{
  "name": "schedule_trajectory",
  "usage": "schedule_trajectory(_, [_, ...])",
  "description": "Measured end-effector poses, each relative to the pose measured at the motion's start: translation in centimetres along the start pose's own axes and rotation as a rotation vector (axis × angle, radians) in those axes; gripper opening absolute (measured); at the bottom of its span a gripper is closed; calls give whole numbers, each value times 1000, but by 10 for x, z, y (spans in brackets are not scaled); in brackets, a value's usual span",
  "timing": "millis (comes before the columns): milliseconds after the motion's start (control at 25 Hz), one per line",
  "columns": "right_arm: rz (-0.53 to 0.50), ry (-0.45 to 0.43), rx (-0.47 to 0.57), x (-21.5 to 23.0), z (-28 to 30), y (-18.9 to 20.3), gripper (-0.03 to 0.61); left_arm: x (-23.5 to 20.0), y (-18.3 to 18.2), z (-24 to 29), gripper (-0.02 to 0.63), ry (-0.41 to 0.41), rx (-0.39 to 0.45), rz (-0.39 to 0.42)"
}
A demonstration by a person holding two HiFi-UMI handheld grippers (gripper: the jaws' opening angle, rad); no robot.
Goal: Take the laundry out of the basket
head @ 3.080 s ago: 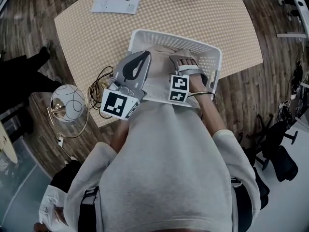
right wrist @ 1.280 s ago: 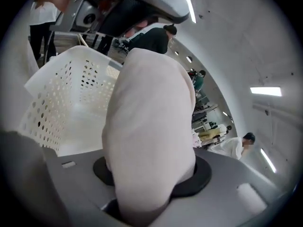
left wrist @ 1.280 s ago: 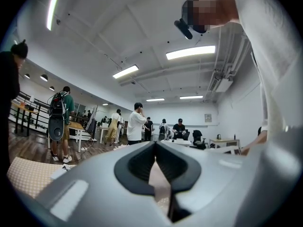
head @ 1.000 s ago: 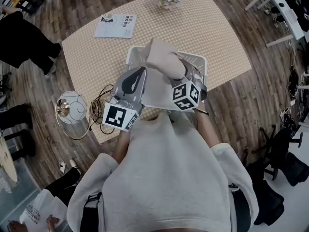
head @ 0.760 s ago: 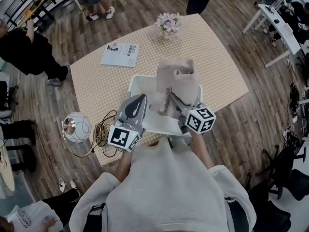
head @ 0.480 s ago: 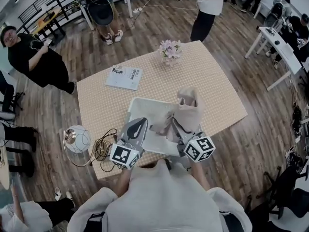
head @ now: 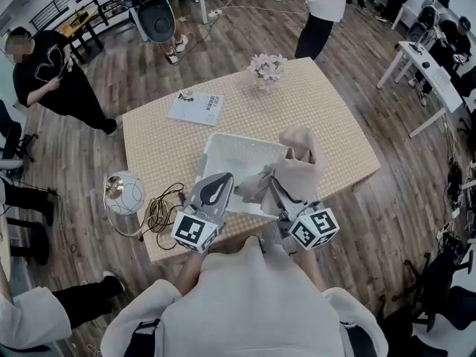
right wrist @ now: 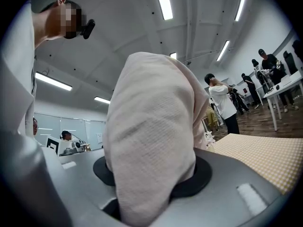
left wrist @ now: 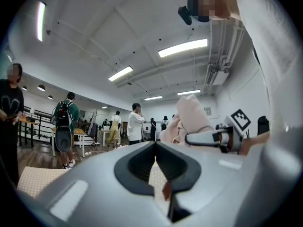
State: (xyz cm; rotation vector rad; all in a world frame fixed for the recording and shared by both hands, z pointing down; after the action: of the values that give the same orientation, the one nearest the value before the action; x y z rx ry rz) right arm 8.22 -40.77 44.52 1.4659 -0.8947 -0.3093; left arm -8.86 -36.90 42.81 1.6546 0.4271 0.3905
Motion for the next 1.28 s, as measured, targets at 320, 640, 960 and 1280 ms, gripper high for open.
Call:
schedule_trajectory(320, [-72,4,41,-103,-34,3,232,10,-14,-118,8,2,16,-5])
schedule_trajectory(640, [-86,35,34,-179,-89,24,232,28,-21,-199,9,15,34,-39])
schedule_trajectory(960, [-79,58,14,-205,-139,38,230,64,-29,-231,9,40,46,-44])
schedule_trajectory(1280, [-73,47,-16,-210,-198,40,230,118,-35,-249,9,16,51,-42])
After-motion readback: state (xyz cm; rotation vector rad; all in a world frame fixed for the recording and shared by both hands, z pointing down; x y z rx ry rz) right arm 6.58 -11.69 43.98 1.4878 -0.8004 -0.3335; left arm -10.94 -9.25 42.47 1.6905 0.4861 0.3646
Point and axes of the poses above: the fingertips, and each gripper's own axes: z forward along the fingers, x to its right, y out of its underside, the point moved 4 cm from there along -z, backward along the fingers, and after that the axes turned 7 degrees about x, right-handed, at the moved point
